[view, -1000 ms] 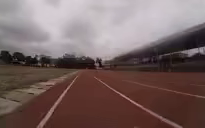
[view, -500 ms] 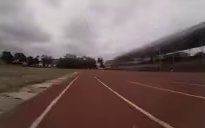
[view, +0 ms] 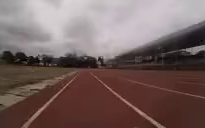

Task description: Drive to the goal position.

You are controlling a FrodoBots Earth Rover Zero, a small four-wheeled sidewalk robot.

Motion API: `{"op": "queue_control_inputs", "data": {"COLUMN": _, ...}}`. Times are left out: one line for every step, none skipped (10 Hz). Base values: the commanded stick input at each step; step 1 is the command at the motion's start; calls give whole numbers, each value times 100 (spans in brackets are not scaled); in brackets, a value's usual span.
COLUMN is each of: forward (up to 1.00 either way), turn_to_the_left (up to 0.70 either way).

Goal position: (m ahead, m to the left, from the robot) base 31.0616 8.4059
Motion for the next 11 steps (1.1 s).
{"op": "queue_control_inputs", "data": {"forward": 99, "turn_to_the_left": 0}}
{"op": "queue_control_inputs", "data": {"forward": 99, "turn_to_the_left": 0}}
{"op": "queue_control_inputs", "data": {"forward": 99, "turn_to_the_left": 0}}
{"op": "queue_control_inputs", "data": {"forward": 99, "turn_to_the_left": 0}}
{"op": "queue_control_inputs", "data": {"forward": 99, "turn_to_the_left": 0}}
{"op": "queue_control_inputs", "data": {"forward": 99, "turn_to_the_left": 0}}
{"op": "queue_control_inputs", "data": {"forward": 99, "turn_to_the_left": 0}}
{"op": "queue_control_inputs", "data": {"forward": 99, "turn_to_the_left": 0}}
{"op": "queue_control_inputs", "data": {"forward": 99, "turn_to_the_left": 0}}
{"op": "queue_control_inputs", "data": {"forward": 99, "turn_to_the_left": 0}}
{"op": "queue_control_inputs", "data": {"forward": 99, "turn_to_the_left": 0}}
